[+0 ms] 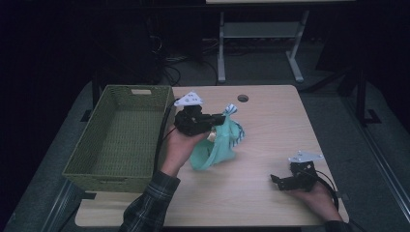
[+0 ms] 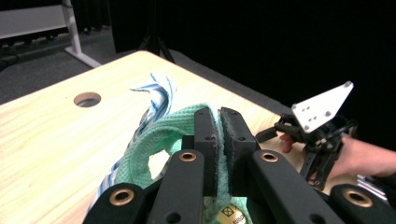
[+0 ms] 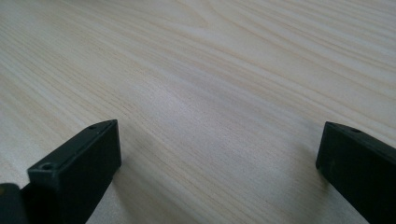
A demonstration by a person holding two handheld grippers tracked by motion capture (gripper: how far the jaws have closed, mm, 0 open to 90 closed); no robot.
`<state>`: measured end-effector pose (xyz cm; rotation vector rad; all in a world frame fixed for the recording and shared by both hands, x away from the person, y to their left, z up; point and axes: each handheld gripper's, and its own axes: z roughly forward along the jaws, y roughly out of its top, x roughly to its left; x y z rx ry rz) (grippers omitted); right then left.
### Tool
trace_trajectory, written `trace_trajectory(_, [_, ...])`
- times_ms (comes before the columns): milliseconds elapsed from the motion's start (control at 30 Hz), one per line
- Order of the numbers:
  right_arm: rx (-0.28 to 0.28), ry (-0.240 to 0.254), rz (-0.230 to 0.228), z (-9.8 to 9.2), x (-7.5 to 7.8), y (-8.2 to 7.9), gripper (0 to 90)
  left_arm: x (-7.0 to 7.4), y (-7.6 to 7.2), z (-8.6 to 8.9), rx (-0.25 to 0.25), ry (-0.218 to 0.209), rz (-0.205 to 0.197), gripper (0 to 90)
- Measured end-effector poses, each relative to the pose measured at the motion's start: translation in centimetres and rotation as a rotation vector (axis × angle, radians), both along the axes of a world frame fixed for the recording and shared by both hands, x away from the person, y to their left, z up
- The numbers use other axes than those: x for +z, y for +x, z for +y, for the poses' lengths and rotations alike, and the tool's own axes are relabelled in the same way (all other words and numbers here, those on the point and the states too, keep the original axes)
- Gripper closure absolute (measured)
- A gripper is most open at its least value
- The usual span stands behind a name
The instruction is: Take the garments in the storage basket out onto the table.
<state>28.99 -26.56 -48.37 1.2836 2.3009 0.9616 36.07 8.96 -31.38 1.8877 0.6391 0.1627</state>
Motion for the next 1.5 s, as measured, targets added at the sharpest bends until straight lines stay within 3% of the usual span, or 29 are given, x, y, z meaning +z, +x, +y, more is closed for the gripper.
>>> trace_trajectory(200, [-0.001, -0.001, -0.001, 0.0, 0.0, 0.0, 0.0, -1.8, 0.0, -1.0, -0.006, 0.032, 0.019, 85.5])
trace_trajectory(300, [0.0, -0.003, -0.001, 0.0, 0.0, 0.0, 0.0, -3.2, 0.0, -1.6, -0.006, 0.068, 0.022, 85.5])
trace_trajectory(533, [0.0, -0.003, -0.001, 0.0, 0.0, 0.0, 0.0, -5.2, 0.2, -2.2, -0.006, 0.093, 0.048, 85.4])
trace_trajectory(700, [0.001, -0.004, -0.001, 0.0, 0.0, 0.0, 0.0, -6.9, -0.1, -2.9, -0.027, 0.153, 0.044, 85.2])
trace_trajectory(867, [0.0, -0.003, -0.001, 0.0, 0.0, 0.0, 0.0, -8.1, -0.3, -3.2, -0.04, 0.184, 0.05, 85.0])
trace_trajectory(1033, [0.001, -0.003, -0.001, 0.0, 0.0, 0.0, 0.0, -10.3, -0.5, -3.7, -0.067, 0.258, 0.069, 84.8])
trace_trajectory(1267, [0.003, -0.004, 0.0, 0.0, 0.0, 0.0, 0.0, -12.8, -0.6, -4.5, -0.084, 0.308, 0.112, 84.6])
trace_trajectory(1300, [0.003, -0.005, -0.001, 0.0, 0.0, 0.0, 0.0, -13.0, -0.5, -4.5, -0.092, 0.327, 0.111, 84.6])
trace_trajectory(1467, [0.001, -0.003, -0.001, 0.0, 0.0, 0.0, 0.0, -13.7, -0.6, -4.8, -0.084, 0.338, 0.113, 84.5])
trace_trajectory(1500, [0.001, -0.003, -0.001, 0.0, 0.0, 0.0, 0.0, -14.0, -0.5, -4.8, -0.086, 0.365, 0.111, 84.4])
